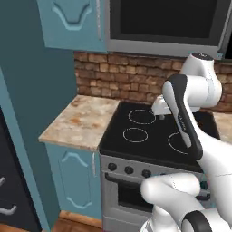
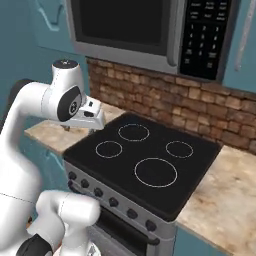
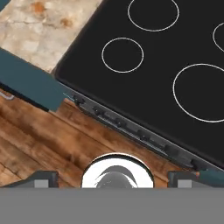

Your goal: Navigate to the electric kettle.

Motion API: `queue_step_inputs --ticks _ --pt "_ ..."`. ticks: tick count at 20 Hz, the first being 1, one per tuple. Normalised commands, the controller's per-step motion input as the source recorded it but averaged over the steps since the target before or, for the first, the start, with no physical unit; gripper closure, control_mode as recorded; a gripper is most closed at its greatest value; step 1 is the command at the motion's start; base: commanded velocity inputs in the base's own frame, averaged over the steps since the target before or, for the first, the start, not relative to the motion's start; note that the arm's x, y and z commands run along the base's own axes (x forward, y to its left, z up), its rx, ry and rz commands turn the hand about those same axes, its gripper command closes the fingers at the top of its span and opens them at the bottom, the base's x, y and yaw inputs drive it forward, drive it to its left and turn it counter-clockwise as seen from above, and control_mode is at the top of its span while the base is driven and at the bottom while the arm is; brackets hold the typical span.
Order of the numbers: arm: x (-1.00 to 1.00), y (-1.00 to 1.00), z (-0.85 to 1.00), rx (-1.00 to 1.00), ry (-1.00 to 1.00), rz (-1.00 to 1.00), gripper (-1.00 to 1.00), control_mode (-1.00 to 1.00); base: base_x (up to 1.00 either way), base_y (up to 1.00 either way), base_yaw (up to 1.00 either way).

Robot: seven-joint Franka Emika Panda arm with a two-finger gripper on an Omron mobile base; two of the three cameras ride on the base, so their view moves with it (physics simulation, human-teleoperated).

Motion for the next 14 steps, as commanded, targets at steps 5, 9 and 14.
queue_step_inputs --ticks 5,9,14 --pt "0.00 0.00 0.00 0.00 0.00 0.00 -1.00 1.00 0.00 0.00 1.00" --pt "0.00 0.00 0.00 0.00 0.00 0.00 -1.00 1.00 0.00 0.00 1.00" --pt "0.00 0.00 0.00 0.00 0.00 0.00 -1.00 1.00 0.00 0.00 1.00"
